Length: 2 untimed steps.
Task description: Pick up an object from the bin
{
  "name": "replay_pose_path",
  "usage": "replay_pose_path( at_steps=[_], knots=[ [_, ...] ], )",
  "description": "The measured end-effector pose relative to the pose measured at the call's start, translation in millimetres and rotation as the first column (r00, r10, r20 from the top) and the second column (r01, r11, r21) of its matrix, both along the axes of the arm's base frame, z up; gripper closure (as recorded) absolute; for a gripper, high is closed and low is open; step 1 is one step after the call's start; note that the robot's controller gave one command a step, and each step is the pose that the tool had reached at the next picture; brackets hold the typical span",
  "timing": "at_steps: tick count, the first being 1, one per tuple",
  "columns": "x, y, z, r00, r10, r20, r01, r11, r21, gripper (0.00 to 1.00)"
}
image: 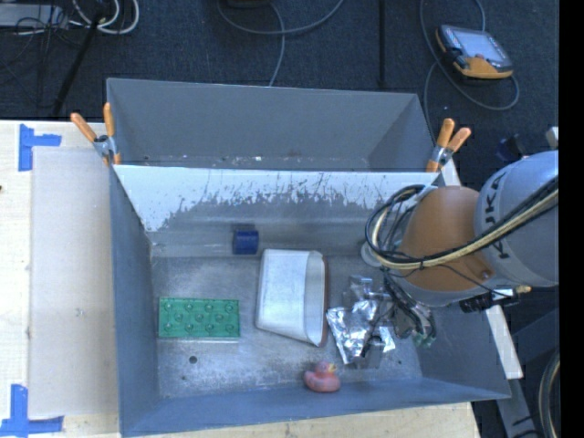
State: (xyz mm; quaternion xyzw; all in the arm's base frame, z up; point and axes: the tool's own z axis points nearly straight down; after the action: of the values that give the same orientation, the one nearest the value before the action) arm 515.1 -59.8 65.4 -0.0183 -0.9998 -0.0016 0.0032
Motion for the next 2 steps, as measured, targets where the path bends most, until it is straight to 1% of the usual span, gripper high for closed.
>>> replay_pose_path(
  at_steps=[1, 2],
  knots=[
    [2.8, -2, 5, 1.000, 0.002, 0.009, -0.002, 1.000, -0.004, 1.00],
    [2.1, 20, 238, 1.000, 0.006, 0.016, -0.006, 1.000, -0.003, 1.00]
  ],
)
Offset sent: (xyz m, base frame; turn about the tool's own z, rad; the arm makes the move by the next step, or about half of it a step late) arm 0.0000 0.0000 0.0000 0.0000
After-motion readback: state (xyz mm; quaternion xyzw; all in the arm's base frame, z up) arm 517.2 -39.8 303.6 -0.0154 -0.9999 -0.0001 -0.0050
